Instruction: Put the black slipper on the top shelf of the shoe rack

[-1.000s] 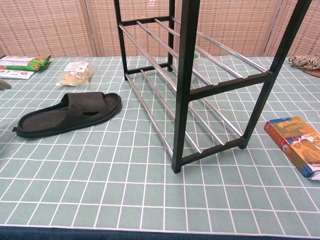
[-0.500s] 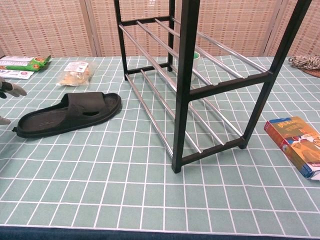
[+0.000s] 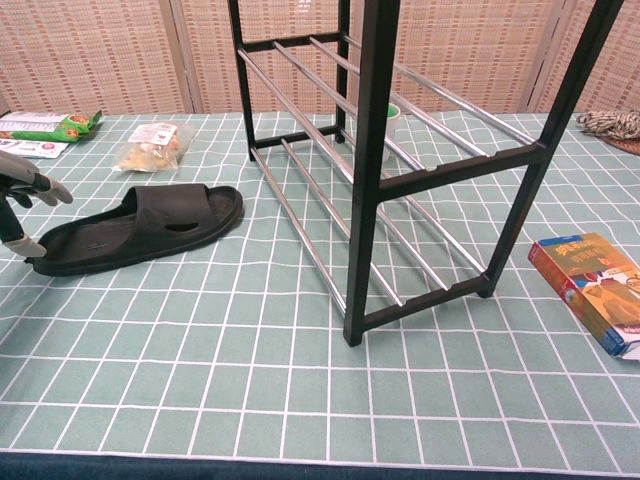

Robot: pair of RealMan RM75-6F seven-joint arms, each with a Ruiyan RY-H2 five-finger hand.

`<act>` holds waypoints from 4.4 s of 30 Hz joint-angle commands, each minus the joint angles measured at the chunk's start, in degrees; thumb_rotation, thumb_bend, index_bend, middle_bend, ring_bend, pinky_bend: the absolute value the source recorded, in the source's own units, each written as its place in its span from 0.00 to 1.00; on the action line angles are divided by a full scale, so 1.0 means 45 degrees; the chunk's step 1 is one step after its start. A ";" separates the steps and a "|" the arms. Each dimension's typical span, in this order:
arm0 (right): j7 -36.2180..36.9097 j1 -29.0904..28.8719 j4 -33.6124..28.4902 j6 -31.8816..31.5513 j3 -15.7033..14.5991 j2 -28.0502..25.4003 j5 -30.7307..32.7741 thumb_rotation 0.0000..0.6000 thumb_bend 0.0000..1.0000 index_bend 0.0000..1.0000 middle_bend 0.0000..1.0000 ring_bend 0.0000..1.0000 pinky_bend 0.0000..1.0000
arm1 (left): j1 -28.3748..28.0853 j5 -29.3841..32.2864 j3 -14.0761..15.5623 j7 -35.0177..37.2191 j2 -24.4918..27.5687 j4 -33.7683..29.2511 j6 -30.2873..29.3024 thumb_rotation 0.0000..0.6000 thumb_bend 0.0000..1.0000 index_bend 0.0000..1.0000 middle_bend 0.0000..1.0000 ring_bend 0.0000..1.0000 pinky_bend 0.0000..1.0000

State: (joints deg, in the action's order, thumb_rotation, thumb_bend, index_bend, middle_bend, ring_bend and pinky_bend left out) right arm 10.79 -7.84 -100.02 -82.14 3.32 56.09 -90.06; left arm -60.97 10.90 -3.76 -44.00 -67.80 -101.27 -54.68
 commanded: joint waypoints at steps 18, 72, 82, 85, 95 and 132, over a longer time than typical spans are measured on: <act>0.1222 0.0110 0.0117 -0.0472 -0.0242 -0.0424 -0.0661 1.00 0.42 0.00 0.00 0.00 0.12 | -0.0704 0.1709 -0.0986 -0.1819 -0.1956 0.1265 -0.2008 1.00 0.28 0.00 0.00 0.00 0.00; 0.1626 0.0133 0.0123 -0.0591 -0.0241 -0.0655 -0.0508 1.00 0.44 0.00 0.00 0.00 0.12 | 0.0949 -0.0219 -0.2221 -0.2517 -0.4263 0.4409 -0.0819 1.00 0.27 0.10 0.16 0.06 0.07; 0.1644 0.0115 0.0151 -0.0547 -0.0235 -0.0651 -0.0480 1.00 0.44 0.00 0.00 0.00 0.12 | 0.0984 -0.0236 -0.2450 -0.2568 -0.4200 0.4248 -0.1078 1.00 0.27 0.19 0.27 0.16 0.14; 0.1641 0.0100 0.0151 -0.0515 -0.0234 -0.0645 -0.0468 1.00 0.44 0.00 0.00 0.00 0.12 | 0.0990 -0.0233 -0.2514 -0.2606 -0.4134 0.4111 -0.1281 1.00 0.27 0.22 0.29 0.18 0.15; 0.1566 0.0090 0.0126 -0.0483 -0.0247 -0.0626 -0.0478 1.00 0.44 0.00 0.00 0.00 0.12 | 0.1164 -0.0360 -0.2781 -0.2489 -0.3904 0.3635 -0.1768 1.00 0.27 0.32 0.38 0.24 0.20; 0.0688 0.0016 0.0251 -0.0283 -0.0086 -0.0313 -0.0062 1.00 0.44 0.00 0.00 0.00 0.12 | 0.0210 0.0441 -0.3058 -0.3556 0.0882 -0.0599 -0.1618 1.00 0.27 0.30 0.37 0.24 0.21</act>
State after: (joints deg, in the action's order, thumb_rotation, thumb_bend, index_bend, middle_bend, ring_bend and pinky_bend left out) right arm 13.99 -7.73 -98.91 -83.49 2.93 54.61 -90.36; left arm -59.62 12.54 -17.43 -59.70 -64.41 -103.49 -61.82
